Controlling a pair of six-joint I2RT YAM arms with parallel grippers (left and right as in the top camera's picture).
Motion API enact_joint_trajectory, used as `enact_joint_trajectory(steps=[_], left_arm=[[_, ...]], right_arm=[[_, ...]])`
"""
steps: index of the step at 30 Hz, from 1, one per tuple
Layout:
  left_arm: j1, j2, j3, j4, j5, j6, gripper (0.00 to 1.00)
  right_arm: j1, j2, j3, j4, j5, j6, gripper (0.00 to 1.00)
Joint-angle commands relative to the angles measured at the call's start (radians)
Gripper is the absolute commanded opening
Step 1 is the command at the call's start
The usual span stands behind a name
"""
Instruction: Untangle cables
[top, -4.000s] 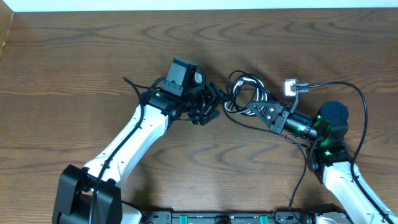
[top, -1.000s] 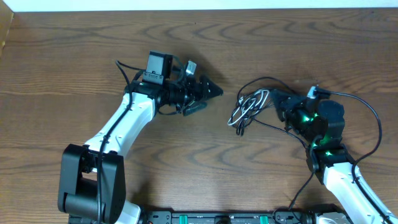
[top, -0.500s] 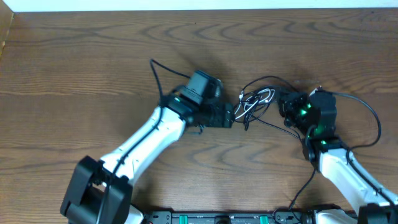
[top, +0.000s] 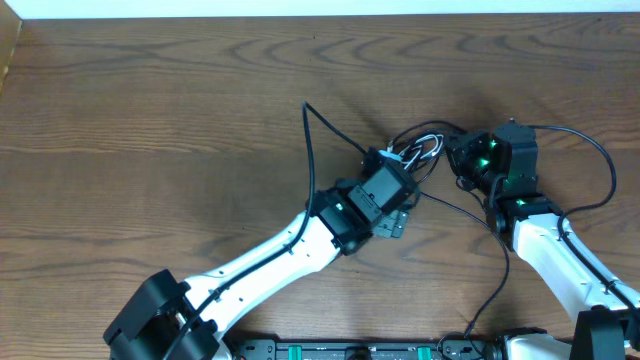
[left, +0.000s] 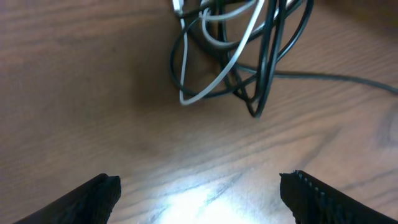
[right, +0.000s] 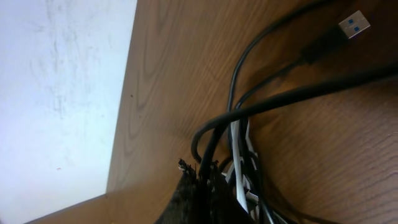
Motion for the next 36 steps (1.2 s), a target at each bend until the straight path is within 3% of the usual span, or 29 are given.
enact_joint_trajectory(steps=[1,13,17,28,30,34,36], left_arm=[[-0.011,0.032,0.015,0.04,-0.074,-0.077,0.88],[-0.068,0.098,0.014,0.165,-0.074,-0.124,0.88],[-0.077,0.145,0.014,0.183,-0.174,-0.123,0.88],[-0.077,0.286,0.015,0.415,-0.208,-0.1,0.87],[-0.076,0.299,0.014,0.447,-0.208,-0.1,0.66],[-0.066,0.307,0.015,0.462,-0.208,-0.1,0.14],[-0.053,0.3,0.015,0.451,-0.208,-0.1,0.07]], right_arm=[[0.001,0.005,0.022,-0.015,0.019,-0.053,0.02],[0.001,0.005,0.022,-0.032,0.018,-0.087,0.02],[0.001,0.005,0.022,-0.04,0.018,-0.105,0.02],[0.001,0.005,0.022,-0.056,0.018,-0.154,0.01],[0.001,0.005,0.022,-0.063,0.018,-0.154,0.02],[0.001,0.005,0.022,-0.072,0.018,-0.19,0.02],[0.001,0.005,0.022,-0.084,0.018,-0.216,0.02]])
